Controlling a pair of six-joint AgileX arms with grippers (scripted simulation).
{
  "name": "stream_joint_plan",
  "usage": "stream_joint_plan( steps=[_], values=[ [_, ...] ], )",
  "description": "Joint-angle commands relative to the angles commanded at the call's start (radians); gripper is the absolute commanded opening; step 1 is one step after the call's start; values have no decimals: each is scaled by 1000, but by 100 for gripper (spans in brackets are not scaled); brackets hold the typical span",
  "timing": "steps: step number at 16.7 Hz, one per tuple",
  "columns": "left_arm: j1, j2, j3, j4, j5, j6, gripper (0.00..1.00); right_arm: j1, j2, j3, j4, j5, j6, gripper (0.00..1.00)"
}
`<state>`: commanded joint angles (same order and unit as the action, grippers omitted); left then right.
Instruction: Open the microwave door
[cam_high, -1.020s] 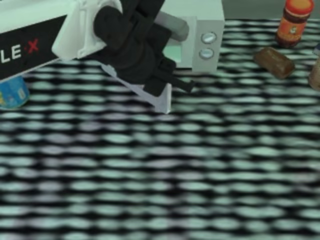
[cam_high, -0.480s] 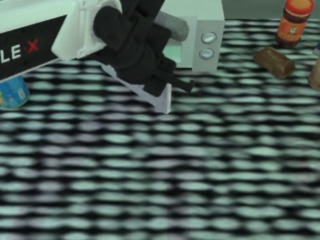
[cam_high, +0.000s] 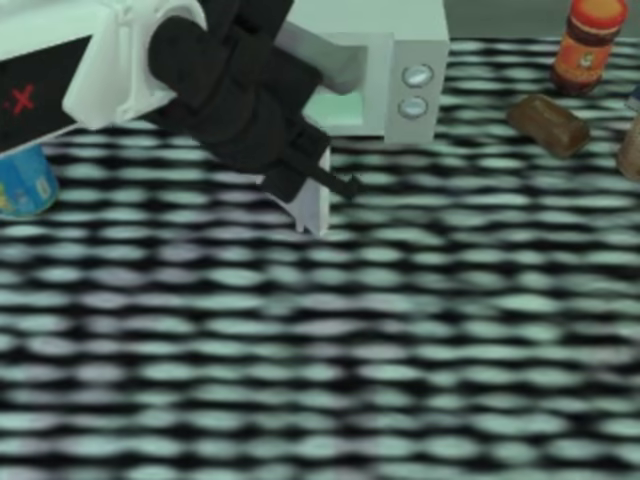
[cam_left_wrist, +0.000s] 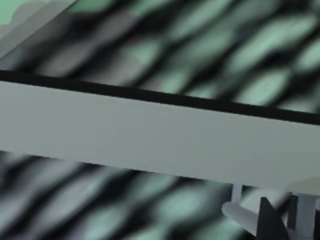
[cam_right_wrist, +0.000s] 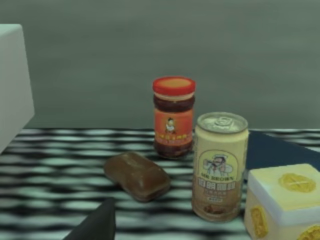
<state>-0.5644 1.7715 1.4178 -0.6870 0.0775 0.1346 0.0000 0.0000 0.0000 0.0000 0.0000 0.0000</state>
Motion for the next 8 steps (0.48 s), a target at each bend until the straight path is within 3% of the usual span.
stream_joint_plan(
  steps=[8],
  values=[
    [2,-1,-4,-1,2,6,0,0,0,0,0,0,0,100]
  ],
)
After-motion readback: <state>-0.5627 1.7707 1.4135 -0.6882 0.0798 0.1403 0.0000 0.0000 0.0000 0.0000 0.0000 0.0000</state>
